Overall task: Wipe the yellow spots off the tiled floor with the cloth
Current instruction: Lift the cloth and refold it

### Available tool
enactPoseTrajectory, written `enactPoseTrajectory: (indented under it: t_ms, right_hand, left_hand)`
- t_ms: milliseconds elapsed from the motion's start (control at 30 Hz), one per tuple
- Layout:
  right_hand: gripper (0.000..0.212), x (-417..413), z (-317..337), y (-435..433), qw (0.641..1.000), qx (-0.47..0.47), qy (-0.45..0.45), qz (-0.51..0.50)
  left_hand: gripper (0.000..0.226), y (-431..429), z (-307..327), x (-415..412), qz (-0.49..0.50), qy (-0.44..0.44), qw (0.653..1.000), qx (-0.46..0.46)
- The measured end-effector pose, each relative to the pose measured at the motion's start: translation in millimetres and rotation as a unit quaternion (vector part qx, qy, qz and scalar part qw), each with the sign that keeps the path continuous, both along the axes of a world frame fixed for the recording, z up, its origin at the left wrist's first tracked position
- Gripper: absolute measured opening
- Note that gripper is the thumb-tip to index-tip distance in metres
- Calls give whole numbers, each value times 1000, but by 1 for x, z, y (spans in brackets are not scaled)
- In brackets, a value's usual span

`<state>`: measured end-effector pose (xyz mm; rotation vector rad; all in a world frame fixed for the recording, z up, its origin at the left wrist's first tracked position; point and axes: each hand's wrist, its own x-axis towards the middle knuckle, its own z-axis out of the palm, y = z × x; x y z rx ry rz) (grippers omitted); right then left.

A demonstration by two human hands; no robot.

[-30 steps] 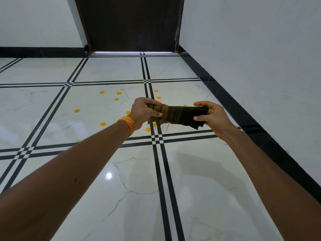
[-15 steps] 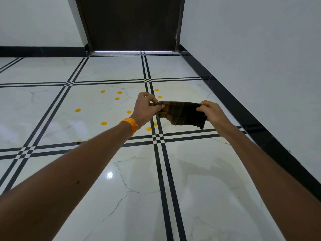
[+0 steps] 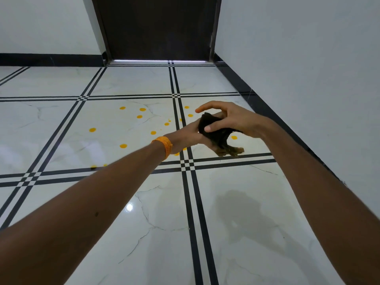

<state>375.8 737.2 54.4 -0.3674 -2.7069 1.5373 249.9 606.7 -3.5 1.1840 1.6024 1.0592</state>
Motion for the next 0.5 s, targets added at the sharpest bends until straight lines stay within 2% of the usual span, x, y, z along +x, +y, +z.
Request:
enactPoseTrajectory:
  t_ms: [100,200,267,333,433,500]
  right_hand:
    - [61,-5,17,9,998,57,-1,-8]
    - [61,-14,13,21,990,33,77,-113]
    - [57,-22,-5,26,968,-40,125,-211]
    - [56,-30,-33,28,948,-134,90,-274]
    - [64,-38,-75,17,930,-286,-44,-228]
    - [56,-37,-89,4,908,-368,-55,-192]
  left_hand:
    - [49,9,-2,2,42,-47,998,3]
    - [46,14,-8,-2,98,-151,984,-10]
    - [46,16,-10,-4,116,-204,972,5]
    - [47,17,-12,-6,139,-248,958,33]
    - [60,17,-18,-14,206,-294,931,67]
    - [66,13,-20,-17,243,-304,919,65]
